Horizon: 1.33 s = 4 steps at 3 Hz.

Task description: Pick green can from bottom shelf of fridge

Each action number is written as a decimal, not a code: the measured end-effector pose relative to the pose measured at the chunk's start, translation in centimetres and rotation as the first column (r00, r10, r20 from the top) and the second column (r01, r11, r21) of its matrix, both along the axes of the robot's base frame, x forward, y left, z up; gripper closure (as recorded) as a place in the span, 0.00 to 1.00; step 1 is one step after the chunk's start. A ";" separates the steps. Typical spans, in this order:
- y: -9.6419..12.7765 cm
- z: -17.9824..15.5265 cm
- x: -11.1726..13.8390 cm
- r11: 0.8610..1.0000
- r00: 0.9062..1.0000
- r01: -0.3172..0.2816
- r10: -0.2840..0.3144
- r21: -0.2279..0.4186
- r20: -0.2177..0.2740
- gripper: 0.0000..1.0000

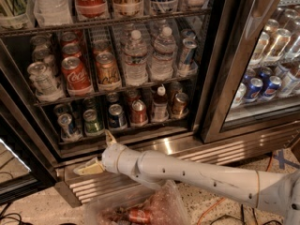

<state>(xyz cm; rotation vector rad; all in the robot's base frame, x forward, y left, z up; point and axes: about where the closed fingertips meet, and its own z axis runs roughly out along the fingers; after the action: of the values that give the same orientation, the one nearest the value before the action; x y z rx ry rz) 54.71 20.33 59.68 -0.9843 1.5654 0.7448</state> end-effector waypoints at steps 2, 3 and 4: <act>0.8 -0.4 3.2 0.996 0.995 0.082 -0.084 0.037 0.053 0.00; 1.2 -0.7 4.6 0.991 0.990 0.123 -0.127 0.055 0.063 0.00; 1.2 -0.7 5.6 0.985 0.984 0.158 -0.163 0.069 0.071 0.00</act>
Offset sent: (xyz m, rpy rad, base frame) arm 0.0531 0.0065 -0.0067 0.0479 -0.0886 -0.1560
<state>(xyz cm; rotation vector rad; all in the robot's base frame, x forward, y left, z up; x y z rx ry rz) 60.29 21.51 58.99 -0.8207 1.5254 0.6326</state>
